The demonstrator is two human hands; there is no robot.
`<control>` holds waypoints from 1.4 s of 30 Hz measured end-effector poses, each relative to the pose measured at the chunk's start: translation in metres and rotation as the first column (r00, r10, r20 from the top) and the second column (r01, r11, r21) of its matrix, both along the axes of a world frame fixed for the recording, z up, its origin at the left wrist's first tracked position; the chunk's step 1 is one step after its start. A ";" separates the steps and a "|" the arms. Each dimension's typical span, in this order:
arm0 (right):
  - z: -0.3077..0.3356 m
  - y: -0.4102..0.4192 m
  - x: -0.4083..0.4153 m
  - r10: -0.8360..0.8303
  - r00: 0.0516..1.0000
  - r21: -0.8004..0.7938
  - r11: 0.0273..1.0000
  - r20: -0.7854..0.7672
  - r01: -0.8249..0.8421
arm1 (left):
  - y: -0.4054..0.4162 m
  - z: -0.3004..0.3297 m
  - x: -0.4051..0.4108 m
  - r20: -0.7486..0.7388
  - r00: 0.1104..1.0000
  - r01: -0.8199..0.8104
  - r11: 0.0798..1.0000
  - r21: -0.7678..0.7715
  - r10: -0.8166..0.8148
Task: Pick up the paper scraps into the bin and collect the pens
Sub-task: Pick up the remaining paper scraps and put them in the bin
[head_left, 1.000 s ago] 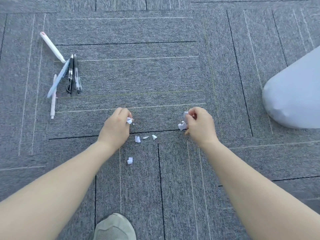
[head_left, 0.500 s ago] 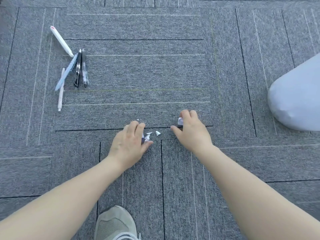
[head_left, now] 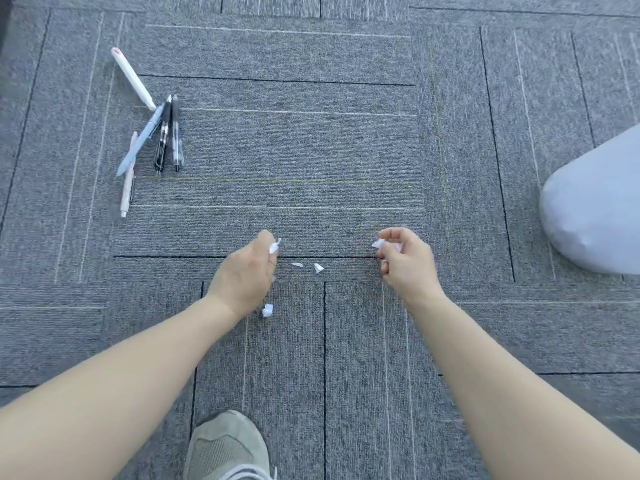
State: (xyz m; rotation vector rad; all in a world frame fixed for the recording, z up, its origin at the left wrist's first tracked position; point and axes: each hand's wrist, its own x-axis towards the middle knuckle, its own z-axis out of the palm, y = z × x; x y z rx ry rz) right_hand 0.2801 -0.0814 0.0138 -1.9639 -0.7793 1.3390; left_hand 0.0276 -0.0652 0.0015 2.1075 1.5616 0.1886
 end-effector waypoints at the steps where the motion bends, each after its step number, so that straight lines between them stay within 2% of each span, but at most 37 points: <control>1: -0.002 -0.001 -0.001 0.064 0.996 -0.007 0.998 0.058 -0.064 | -0.001 0.001 -0.003 0.055 0.997 -0.060 0.998 -0.020 0.061; 3: -0.005 -0.002 -0.004 0.207 0.951 -0.044 0.978 0.231 -0.203 | 0.000 0.001 -0.009 0.084 0.987 -0.134 0.991 -0.015 0.135; 6: -0.006 -0.003 -0.010 0.325 0.806 -0.110 0.943 0.494 -0.313 | 0.003 0.002 -0.011 0.081 0.971 -0.227 0.974 0.015 0.225; 9: -0.007 -0.002 -0.012 0.363 0.697 -0.143 0.924 0.619 -0.354 | 0.011 0.005 -0.008 0.077 0.959 -0.276 0.961 0.024 0.273; 11: -0.009 0.001 -0.013 0.414 0.615 -0.185 0.897 0.671 -0.402 | 0.016 0.004 -0.005 0.013 0.972 -0.236 0.972 0.017 0.236; 12: -0.008 0.003 -0.013 0.440 0.588 -0.212 0.884 0.679 -0.416 | 0.017 0.002 -0.003 -0.031 0.977 -0.209 0.978 0.008 0.209; 14: -0.007 0.005 -0.013 0.459 0.599 -0.227 0.877 0.656 -0.423 | 0.018 0.001 -0.001 -0.085 0.983 -0.162 0.987 -0.010 0.160; 17: -0.005 0.001 -0.011 0.378 0.706 -0.157 0.920 0.600 -0.359 | 0.017 -0.002 0.002 -0.116 0.992 -0.058 0.998 -0.013 0.056; 19: -0.003 -0.002 -0.010 0.327 0.741 -0.121 0.940 0.587 -0.319 | 0.018 -0.001 0.006 -0.133 0.991 0.006 1.000 -0.020 -0.009; 26: 0.002 0.005 -0.011 0.469 0.632 -0.256 0.879 0.617 -0.402 | 0.029 0.000 0.013 -0.253 0.962 0.094 0.995 -0.026 -0.098; 27: 0.002 0.005 -0.011 0.480 0.650 -0.250 0.873 0.589 -0.419 | 0.029 0.000 0.013 -0.288 0.952 0.103 0.994 -0.021 -0.105; 29: 0.004 0.002 -0.015 0.474 0.745 -0.191 0.878 0.469 -0.438 | 0.029 -0.002 0.014 -0.330 0.938 0.107 0.994 -0.017 -0.106; 32: 0.006 -0.001 -0.033 0.440 0.853 -0.093 0.897 0.282 -0.432 | 0.029 -0.003 0.007 -0.230 0.972 0.042 0.998 -0.037 -0.050; 34: 0.006 0.000 -0.047 0.459 0.862 -0.077 0.888 0.217 -0.453 | 0.028 0.001 -0.003 -0.083 0.995 -0.067 0.996 -0.065 0.061; 36: 0.007 0.000 -0.060 0.567 0.792 -0.106 0.823 0.227 -0.558 | 0.022 0.006 -0.015 0.009 0.987 -0.157 0.985 -0.072 0.158; 38: 0.007 -0.001 -0.071 0.677 0.658 -0.173 0.728 0.329 -0.663 | 0.014 0.008 -0.022 0.025 0.985 -0.166 0.984 -0.061 0.168; 42: -0.001 -0.007 -0.082 0.714 0.475 -0.227 0.647 0.514 -0.728 | -0.002 0.008 -0.023 0.020 0.991 -0.127 0.987 -0.099 0.129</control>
